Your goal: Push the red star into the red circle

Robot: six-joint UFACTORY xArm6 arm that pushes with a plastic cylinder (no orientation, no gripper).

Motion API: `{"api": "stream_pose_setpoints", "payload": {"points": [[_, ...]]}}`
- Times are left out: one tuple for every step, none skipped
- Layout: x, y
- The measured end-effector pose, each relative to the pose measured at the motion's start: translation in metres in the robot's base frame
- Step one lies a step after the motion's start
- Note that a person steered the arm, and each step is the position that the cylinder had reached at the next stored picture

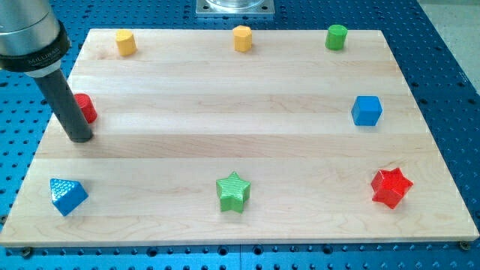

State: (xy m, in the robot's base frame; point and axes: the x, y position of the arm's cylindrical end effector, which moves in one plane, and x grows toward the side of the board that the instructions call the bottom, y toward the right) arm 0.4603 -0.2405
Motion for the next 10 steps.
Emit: {"api": "stream_pose_setpoints", "payload": {"points": [[0.000,-0.002],[0.000,-0.003],[0.004,-0.005],[0.016,-0.006],[0.002,0.053],[-0.013,0.134],[-0.015,0.170],[0.007,0.201],[0.032,0.291],[0.026,0.366]]}}
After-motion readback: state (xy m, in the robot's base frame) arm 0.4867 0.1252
